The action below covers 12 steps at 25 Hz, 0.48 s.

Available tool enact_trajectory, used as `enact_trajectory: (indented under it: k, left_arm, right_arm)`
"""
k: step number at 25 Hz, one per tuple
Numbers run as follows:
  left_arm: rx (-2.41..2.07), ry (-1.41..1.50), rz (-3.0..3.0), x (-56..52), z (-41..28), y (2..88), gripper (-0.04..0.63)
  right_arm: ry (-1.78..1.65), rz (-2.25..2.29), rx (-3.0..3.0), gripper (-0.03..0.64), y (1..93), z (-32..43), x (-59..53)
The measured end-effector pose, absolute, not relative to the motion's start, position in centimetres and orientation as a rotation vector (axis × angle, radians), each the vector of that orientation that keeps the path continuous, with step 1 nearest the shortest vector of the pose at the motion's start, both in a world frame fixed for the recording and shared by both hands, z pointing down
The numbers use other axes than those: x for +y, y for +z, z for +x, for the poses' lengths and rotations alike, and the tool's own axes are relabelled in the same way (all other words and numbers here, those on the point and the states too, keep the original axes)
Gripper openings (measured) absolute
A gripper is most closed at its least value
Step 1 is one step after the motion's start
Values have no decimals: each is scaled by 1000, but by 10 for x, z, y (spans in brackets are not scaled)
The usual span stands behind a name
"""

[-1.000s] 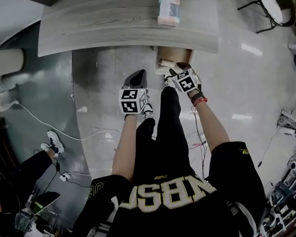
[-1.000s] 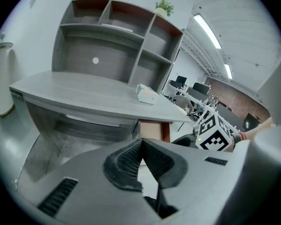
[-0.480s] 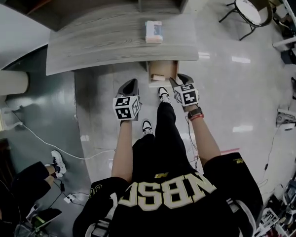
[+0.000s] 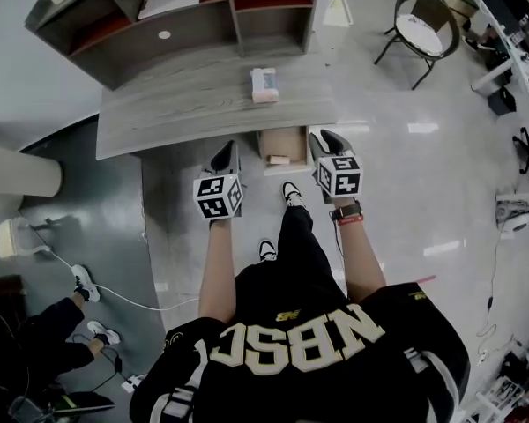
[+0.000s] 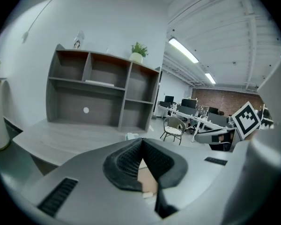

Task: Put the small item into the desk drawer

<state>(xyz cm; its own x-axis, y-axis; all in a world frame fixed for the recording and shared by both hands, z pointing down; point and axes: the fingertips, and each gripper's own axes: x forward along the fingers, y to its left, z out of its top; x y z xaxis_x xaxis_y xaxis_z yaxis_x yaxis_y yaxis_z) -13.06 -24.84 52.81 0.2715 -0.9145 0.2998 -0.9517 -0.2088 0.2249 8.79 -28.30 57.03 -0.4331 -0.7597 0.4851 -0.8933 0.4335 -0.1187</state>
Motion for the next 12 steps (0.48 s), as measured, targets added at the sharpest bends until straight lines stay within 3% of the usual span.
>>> enact_trajectory:
  k: [12]
  left_arm:
    - [-1807,-50,2395,-232,-129,414,14]
  right_arm:
    - [197,1643,-2540,35,429,83,-262]
